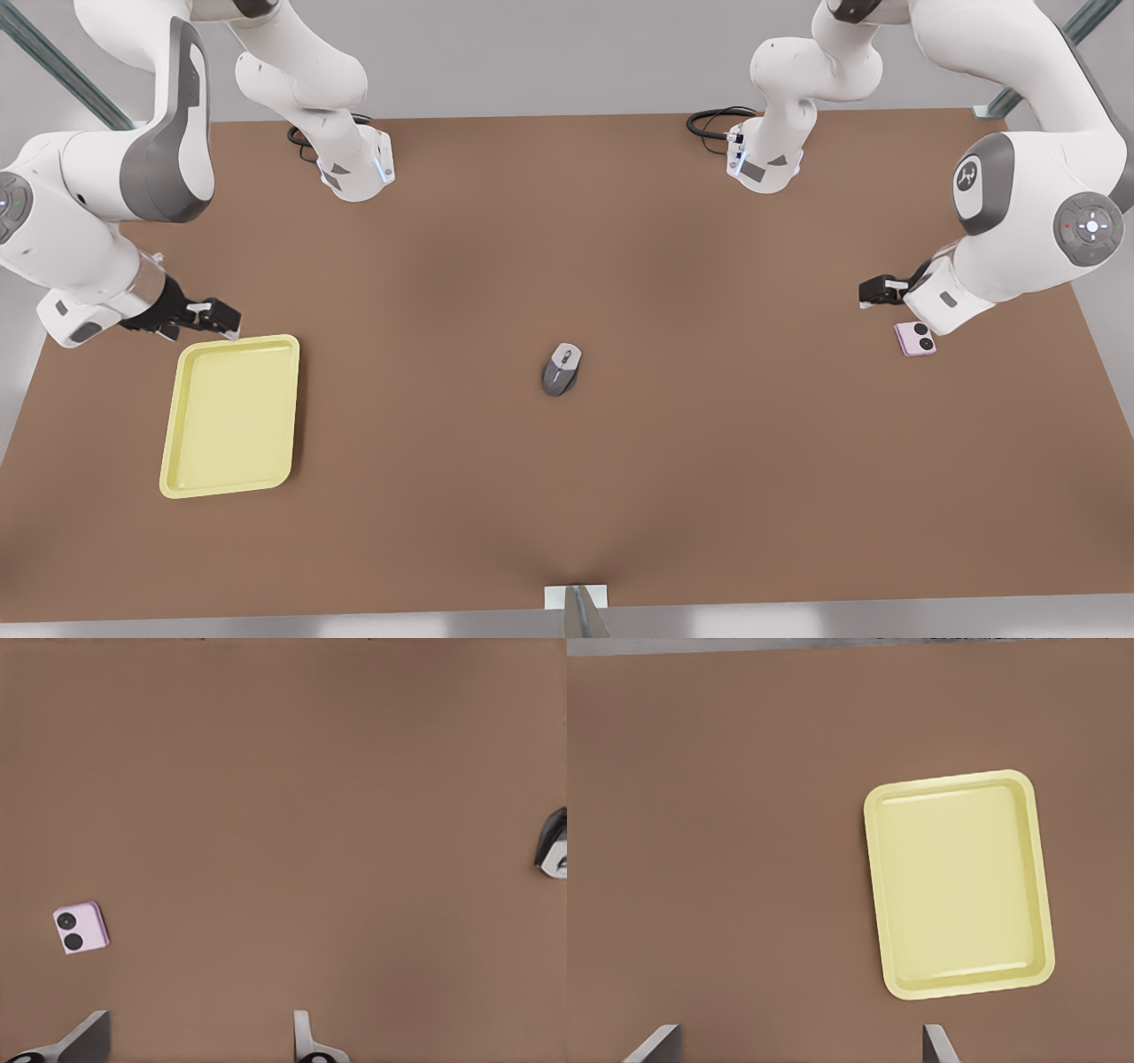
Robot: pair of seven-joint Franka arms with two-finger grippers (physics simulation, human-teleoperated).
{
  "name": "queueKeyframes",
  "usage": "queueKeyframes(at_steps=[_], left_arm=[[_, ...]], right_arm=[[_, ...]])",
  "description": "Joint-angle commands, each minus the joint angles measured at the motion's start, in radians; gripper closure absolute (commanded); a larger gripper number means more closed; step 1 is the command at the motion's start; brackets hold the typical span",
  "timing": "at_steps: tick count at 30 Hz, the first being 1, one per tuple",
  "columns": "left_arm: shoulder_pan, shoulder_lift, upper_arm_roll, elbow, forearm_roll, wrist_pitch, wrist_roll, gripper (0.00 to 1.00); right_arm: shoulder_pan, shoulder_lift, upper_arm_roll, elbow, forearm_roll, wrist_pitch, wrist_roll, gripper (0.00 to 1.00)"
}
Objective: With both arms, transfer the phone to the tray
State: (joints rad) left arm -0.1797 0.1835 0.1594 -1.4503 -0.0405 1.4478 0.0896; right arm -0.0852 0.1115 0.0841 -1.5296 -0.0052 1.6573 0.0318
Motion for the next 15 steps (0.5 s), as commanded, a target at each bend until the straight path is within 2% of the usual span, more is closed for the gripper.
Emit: queueKeyframes(at_steps=[1,3,4,6,12,15], left_arm=[[0.0,-0.001,0.002,-0.001,0.004,0.006,0.013,0.0],[0.049,0.019,0.014,-0.054,0.036,-0.058,0.01,0.0],[0.129,0.031,0.029,-0.152,0.033,-0.002,0.019,0.0],[0.247,0.091,0.029,-0.231,0.03,0.215,0.032,0.0],[0.404,0.137,0.029,-0.579,0.034,0.795,0.285,0.0],[0.502,0.229,0.029,-0.576,0.027,0.855,0.344,0.0]], right_arm=[[0.001,-0.001,0.0,0.0,0.001,0.027,0.011,0.0],[0.001,-0.001,0.0,0.0,0.001,0.027,0.011,0.0],[0.001,-0.001,0.0,0.0,0.002,0.027,0.011,0.0],[0.001,-0.001,0.0,0.002,0.002,0.027,0.01,0.0],[-0.001,0.001,0.0,0.0,0.002,0.03,0.01,0.0],[-0.001,0.007,0.0,0.0,0.001,0.035,0.01,0.0]])
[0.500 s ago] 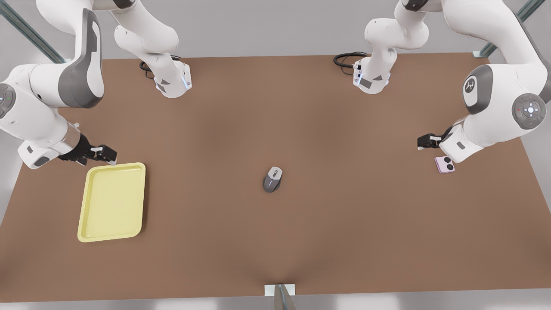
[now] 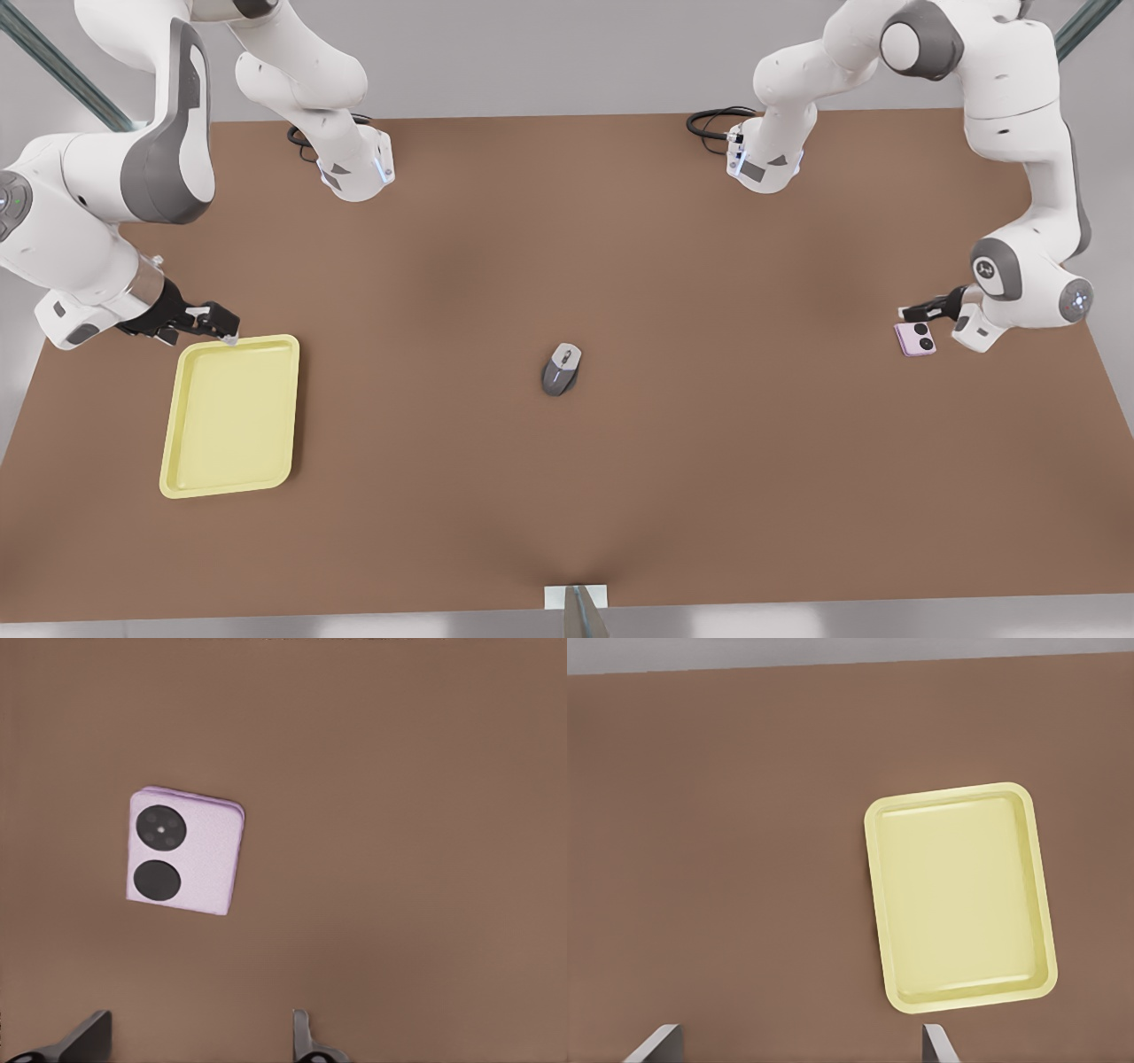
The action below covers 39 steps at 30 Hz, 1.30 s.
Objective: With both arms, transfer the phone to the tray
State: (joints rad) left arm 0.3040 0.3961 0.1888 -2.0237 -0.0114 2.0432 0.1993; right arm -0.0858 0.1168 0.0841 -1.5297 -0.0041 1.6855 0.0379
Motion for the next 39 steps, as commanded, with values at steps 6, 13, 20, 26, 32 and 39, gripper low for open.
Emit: queueKeyframes(at_steps=[6,13,20,26,32,39], left_arm=[[0.02,0.079,-0.002,0.01,-0.01,0.336,0.244,0.0],[0.024,0.069,-0.002,-0.07,-0.01,0.414,0.436,0.0],[0.023,0.079,-0.023,-0.069,-0.068,0.413,0.42,0.0],[0.023,0.116,-0.02,-0.058,-0.091,0.428,0.42,0.0],[0.023,0.141,-0.019,-0.043,-0.104,0.428,0.42,0.0],[0.023,0.144,-0.017,-0.038,-0.101,0.428,0.407,0.29]], right_arm=[[0.001,0.001,0.0,0.002,0.001,0.014,0.004,0.0],[0.001,0.0,0.0,0.002,0.001,0.014,0.004,0.0],[0.004,0.003,0.0,0.002,0.001,0.016,0.004,0.0],[0.001,0.006,0.0,0.002,0.003,0.023,0.004,0.0],[0.009,0.009,0.0,0.002,0.003,0.023,-0.003,0.0],[0.012,0.023,0.002,-0.001,0.003,0.031,-0.003,0.0]])
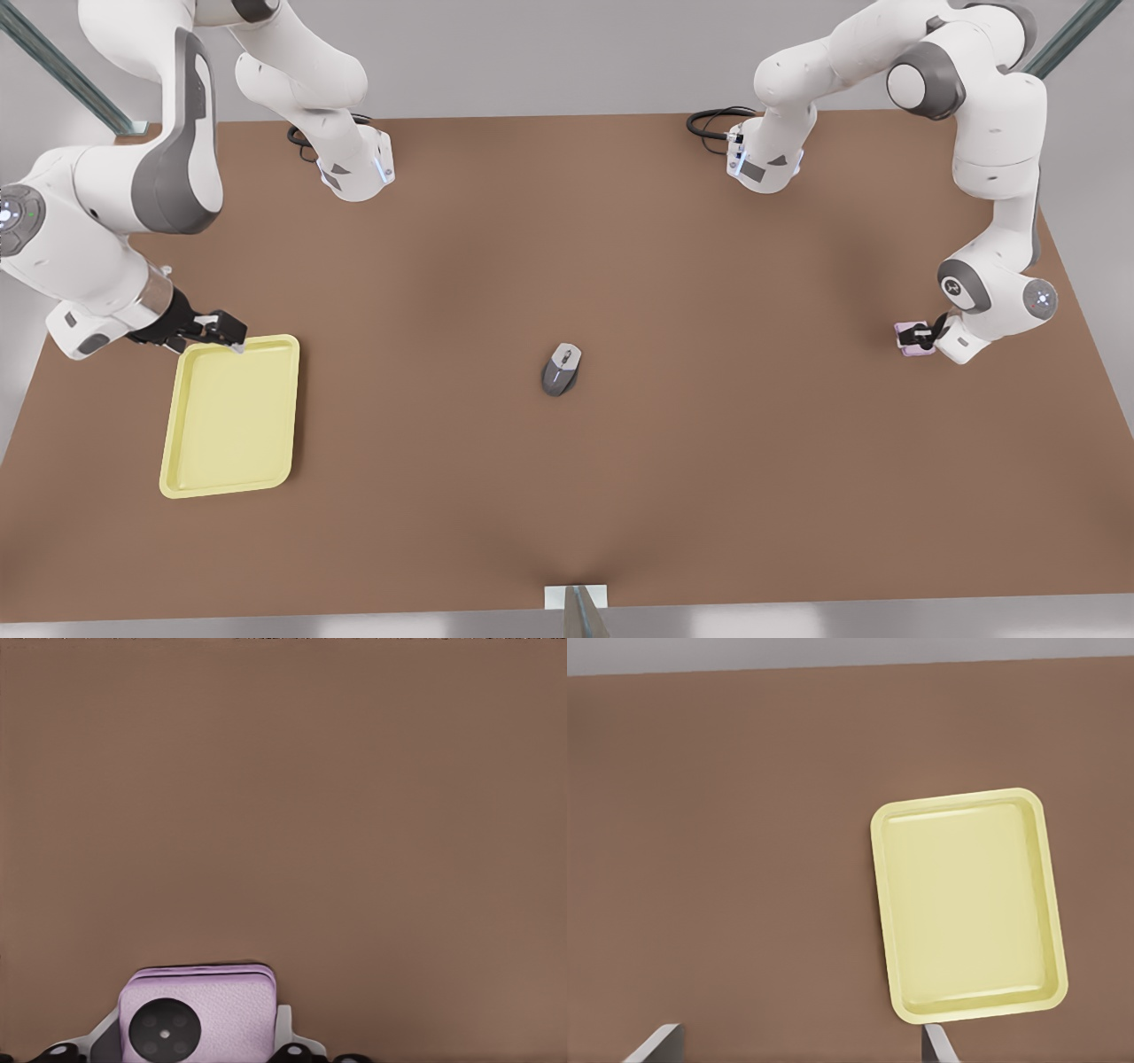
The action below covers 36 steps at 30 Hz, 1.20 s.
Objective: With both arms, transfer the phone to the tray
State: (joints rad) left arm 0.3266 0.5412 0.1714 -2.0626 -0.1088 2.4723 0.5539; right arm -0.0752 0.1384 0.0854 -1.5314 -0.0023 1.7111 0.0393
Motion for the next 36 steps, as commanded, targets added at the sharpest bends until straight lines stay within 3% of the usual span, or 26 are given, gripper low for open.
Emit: queueKeyframes(at_steps=[1,6,10,12,16,21,28,36], left_arm=[[0.0,-0.003,0.0,0.001,-0.003,-0.001,0.052,0.28],[-0.029,-0.09,-0.015,0.002,-0.003,-0.11,-0.115,0.24],[-0.334,-0.184,-0.088,0.025,-0.002,-0.259,-0.636,0.24],[-0.517,-0.169,-0.118,0.113,-0.002,-0.322,-0.862,0.24],[-0.848,0.025,-0.116,0.469,-0.003,-0.429,-1.382,0.24],[-1.143,0.118,-0.118,0.653,-0.006,-0.504,-1.809,0.22],[-1.273,0.33,-0.133,0.987,-0.049,-0.515,-2.046,0.22],[-1.275,0.448,-0.147,1.027,-0.045,-0.447,-2.057,0.18]], right_arm=[[0.002,0.003,-0.001,0.0,0.001,0.005,-0.004,0.0],[0.002,0.003,0.001,0.004,0.001,0.007,-0.004,0.0],[0.002,0.001,0.001,0.004,0.001,0.007,-0.004,0.0],[0.002,0.001,0.001,0.004,0.001,0.007,-0.006,0.0],[0.003,0.007,0.002,0.002,0.001,0.009,-0.006,0.0],[0.002,0.009,0.002,0.0,0.001,0.016,-0.006,0.0],[0.0,0.01,0.002,-0.001,0.001,0.019,-0.006,0.0],[0.0,0.009,0.002,0.001,0.001,0.016,-0.007,0.0]])
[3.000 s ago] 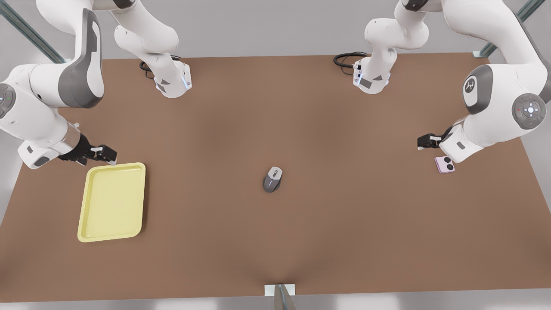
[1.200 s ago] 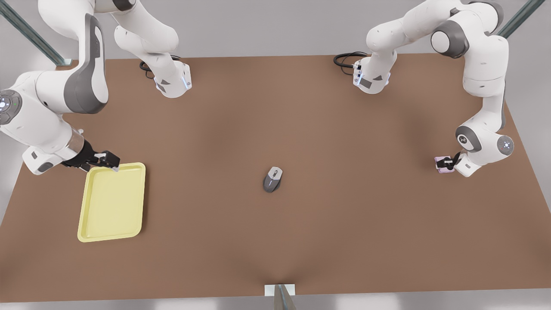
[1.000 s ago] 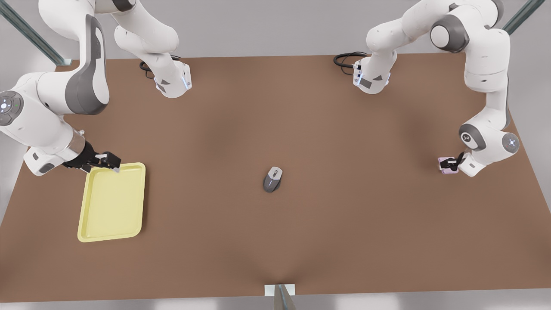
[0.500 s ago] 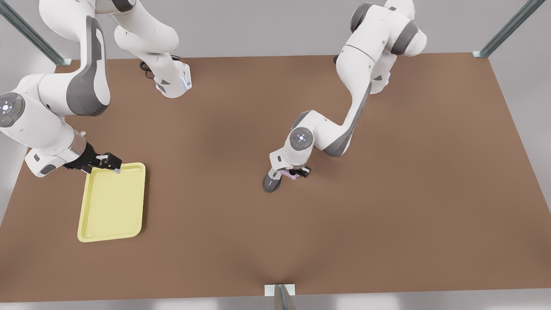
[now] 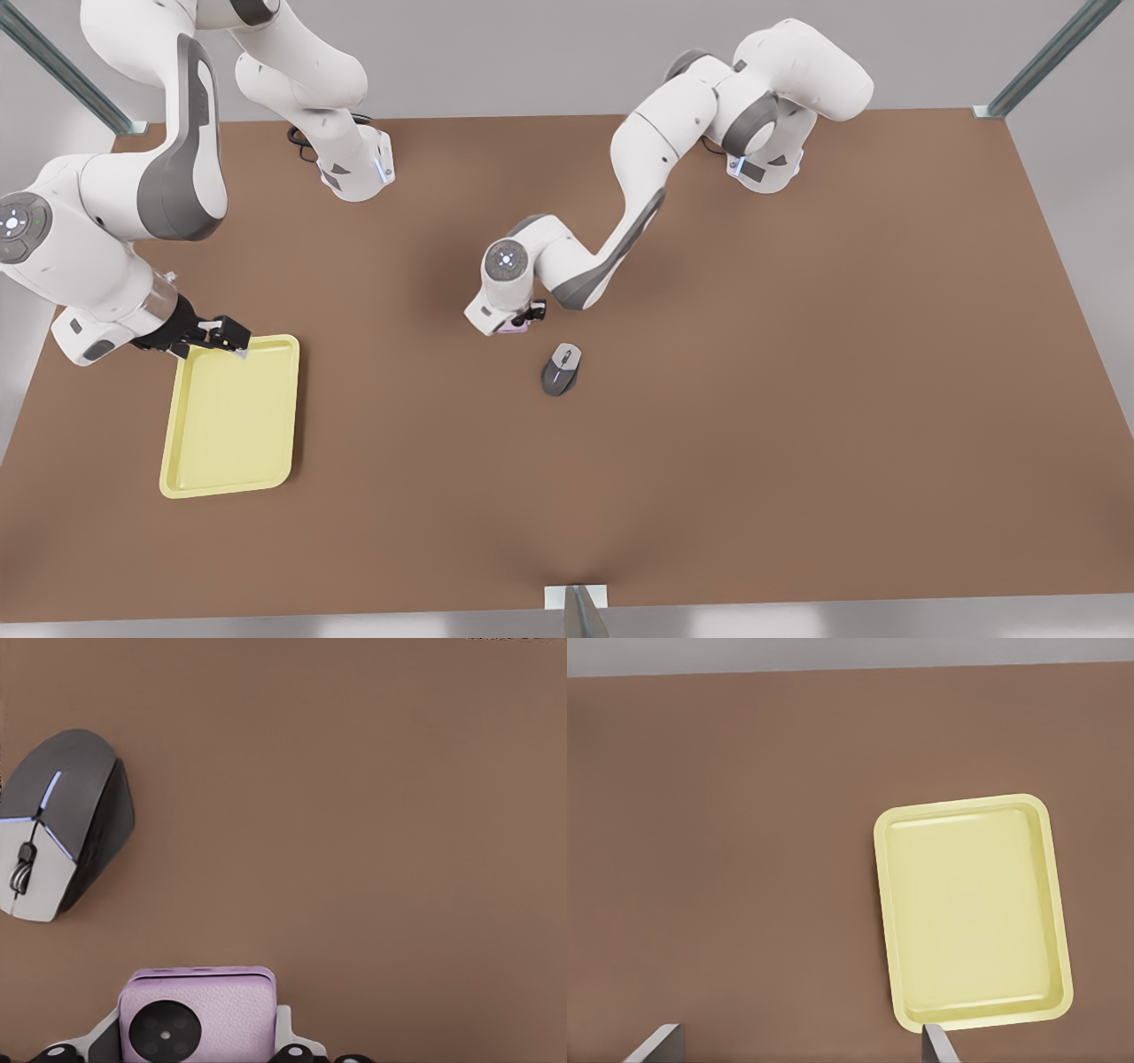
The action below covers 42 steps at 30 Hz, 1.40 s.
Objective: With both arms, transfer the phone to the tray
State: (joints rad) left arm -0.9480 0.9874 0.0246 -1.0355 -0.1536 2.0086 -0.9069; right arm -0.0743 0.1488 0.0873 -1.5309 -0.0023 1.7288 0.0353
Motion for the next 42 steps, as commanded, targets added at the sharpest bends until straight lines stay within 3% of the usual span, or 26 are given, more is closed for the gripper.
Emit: queueKeyframes(at_steps=[1,4,5,6,8,10,13,16,17,18,19,22,24,30,33,37,42], left_arm=[[0.0,0.017,0.0,0.002,0.0,0.022,-0.59,0.18],[-0.012,0.066,-0.002,0.003,-0.001,0.091,-0.521,0.17],[-0.015,0.071,-0.003,0.002,-0.001,0.091,-0.458,0.13],[-0.02,0.074,-0.003,0.002,-0.001,0.091,-0.457,0.0],[-0.003,-0.012,0.012,0.002,0.012,-0.071,-0.446,0.0],[0.158,-0.265,0.009,0.003,0.04,-0.507,-0.127,0.0],[0.429,-0.455,0.012,0.002,0.071,-0.704,0.438,0.0],[0.652,-0.538,0.012,0.002,0.129,-0.849,0.917,0.0],[0.715,-0.657,0.035,-0.148,0.141,-0.789,1.146,0.0],[0.718,-0.829,0.047,-0.425,0.199,-0.571,1.232,0.0],[0.721,-0.863,0.047,-0.463,0.213,-0.554,1.212,0.0],[0.721,-0.823,0.044,-0.38,0.184,-0.651,1.148,0.0],[0.707,-0.793,0.014,-0.284,0.008,-0.671,1.142,0.0],[0.707,-0.768,0.02,-0.281,0.031,-0.662,1.16,0.0],[0.709,-0.743,0.018,-0.281,0.028,-0.662,1.159,0.0],[0.707,-0.74,0.018,-0.279,0.026,-0.659,1.157,0.0],[0.707,-0.731,0.018,-0.279,0.028,-0.628,1.16,0.0]], right_arm=[[-0.002,-0.002,0.0,0.002,0.001,-0.003,-0.005,0.0],[-0.002,0.001,0.0,0.0,0.001,0.001,-0.005,0.0],[-0.002,0.009,0.0,0.003,0.001,0.008,-0.005,0.0],[-0.001,0.009,0.0,0.003,0.001,0.008,-0.005,0.0],[0.001,0.009,0.0,0.003,0.001,0.008,-0.005,0.0],[0.001,0.009,0.0,0.002,0.001,0.008,-0.005,0.0],[0.001,0.011,0.0,0.0,0.001,0.008,-0.005,0.0],[0.001,0.014,0.0,0.002,0.001,0.012,-0.005,0.0],[0.002,0.021,0.002,0.003,0.001,0.025,-0.005,0.0],[0.002,0.028,0.002,0.003,0.001,0.032,-0.005,0.0],[0.002,0.044,0.002,0.002,0.001,0.055,-0.005,0.0],[0.008,0.126,0.017,0.0,0.001,0.146,-0.003,0.0],[0.1,0.172,0.034,0.002,-0.002,0.195,0.047,0.0],[0.433,0.308,0.034,0.012,-0.031,0.354,0.492,0.0],[0.588,0.327,0.039,-0.018,-0.061,0.337,0.601,0.0],[0.631,0.322,0.048,-0.21,0.056,0.465,0.632,0.0],[0.636,0.4,0.051,-0.235,0.128,0.601,0.73,0.0]])
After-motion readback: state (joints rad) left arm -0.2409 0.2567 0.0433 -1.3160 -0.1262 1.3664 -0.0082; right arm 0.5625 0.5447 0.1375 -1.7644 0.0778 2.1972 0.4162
